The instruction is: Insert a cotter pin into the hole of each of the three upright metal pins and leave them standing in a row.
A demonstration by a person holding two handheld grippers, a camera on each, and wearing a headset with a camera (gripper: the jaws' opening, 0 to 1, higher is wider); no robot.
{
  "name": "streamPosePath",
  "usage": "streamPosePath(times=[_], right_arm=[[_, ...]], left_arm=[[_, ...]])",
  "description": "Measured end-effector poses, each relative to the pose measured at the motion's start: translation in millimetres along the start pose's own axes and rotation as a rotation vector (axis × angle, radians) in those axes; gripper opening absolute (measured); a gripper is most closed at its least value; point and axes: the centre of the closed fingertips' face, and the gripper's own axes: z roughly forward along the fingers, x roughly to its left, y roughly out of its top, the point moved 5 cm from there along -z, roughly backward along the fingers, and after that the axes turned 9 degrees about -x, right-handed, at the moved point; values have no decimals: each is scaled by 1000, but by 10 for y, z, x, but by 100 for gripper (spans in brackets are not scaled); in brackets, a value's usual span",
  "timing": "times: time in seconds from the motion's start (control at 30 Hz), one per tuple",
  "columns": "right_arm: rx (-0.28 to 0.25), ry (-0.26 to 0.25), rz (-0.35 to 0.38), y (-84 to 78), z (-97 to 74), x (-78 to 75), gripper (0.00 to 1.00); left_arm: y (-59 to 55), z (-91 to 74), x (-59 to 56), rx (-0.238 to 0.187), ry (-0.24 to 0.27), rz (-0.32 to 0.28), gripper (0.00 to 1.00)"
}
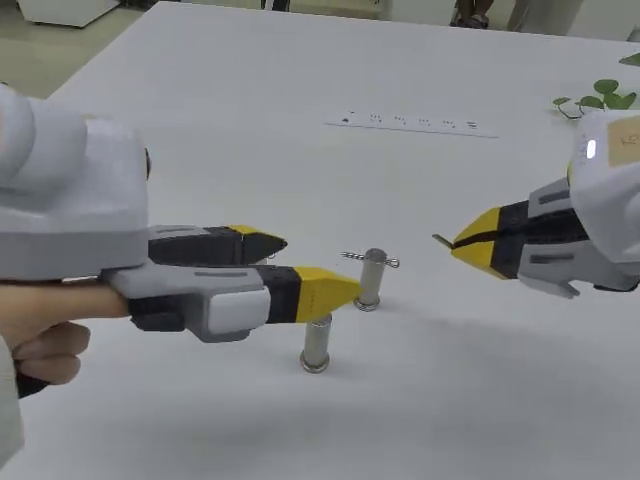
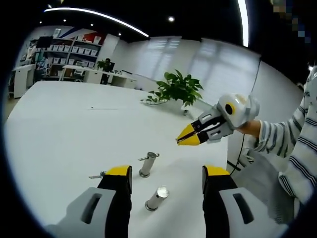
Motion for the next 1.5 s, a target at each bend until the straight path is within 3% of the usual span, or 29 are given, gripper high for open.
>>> streamPosePath(times=[0.07,0.2,0.37,0.63,0.73,0.97,1.5], right_arm=[[-10,3,5,1,5,36,3],[-18,4,2,37,-2,118,3],[3,-17,-76,67,-5,231,3],[-11,8,-85,160,48,425,3],[-17,12,-124,222,65,472,3],[-30,14,-149,294,90,516,3],[-42,24,-176,355,127,541,3]], left_arm=[[-21,53,0,19,-7,-33,54],[-35,146,-8,37,-22,-27,46],[-43,251,-28,48,-28,-24,41],[-96,342,-88,81,-68,-38,30],[-115,363,-111,91,-83,-53,25],[-168,408,-169,114,-113,-76,18],[-236,439,-195,149,-125,-96,6]])
